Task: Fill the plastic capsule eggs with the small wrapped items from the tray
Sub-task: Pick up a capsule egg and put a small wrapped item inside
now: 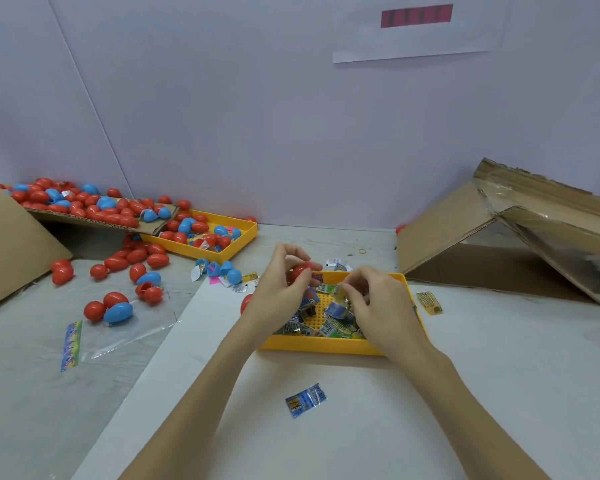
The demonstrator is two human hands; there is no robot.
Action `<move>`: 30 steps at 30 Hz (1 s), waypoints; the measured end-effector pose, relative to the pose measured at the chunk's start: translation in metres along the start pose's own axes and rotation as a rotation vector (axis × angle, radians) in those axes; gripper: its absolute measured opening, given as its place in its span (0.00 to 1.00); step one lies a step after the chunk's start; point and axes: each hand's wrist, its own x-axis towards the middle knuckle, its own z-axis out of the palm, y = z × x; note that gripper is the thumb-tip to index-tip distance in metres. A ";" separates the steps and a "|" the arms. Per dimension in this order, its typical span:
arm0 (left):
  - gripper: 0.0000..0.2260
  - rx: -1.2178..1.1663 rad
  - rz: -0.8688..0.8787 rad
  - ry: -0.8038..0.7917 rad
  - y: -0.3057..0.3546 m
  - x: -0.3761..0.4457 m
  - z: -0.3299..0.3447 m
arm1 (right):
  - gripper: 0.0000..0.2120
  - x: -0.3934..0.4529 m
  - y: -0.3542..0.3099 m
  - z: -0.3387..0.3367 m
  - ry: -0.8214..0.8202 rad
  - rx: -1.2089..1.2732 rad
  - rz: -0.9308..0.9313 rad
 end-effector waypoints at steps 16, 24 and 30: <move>0.04 0.066 0.045 0.041 0.006 -0.008 0.002 | 0.12 0.004 -0.004 -0.006 -0.096 0.721 0.231; 0.04 0.143 0.149 0.001 0.004 -0.009 0.001 | 0.07 -0.001 -0.009 -0.014 -0.093 0.682 0.158; 0.14 -0.109 -0.118 -0.130 0.010 -0.010 0.006 | 0.09 0.000 -0.006 -0.013 0.026 0.744 0.240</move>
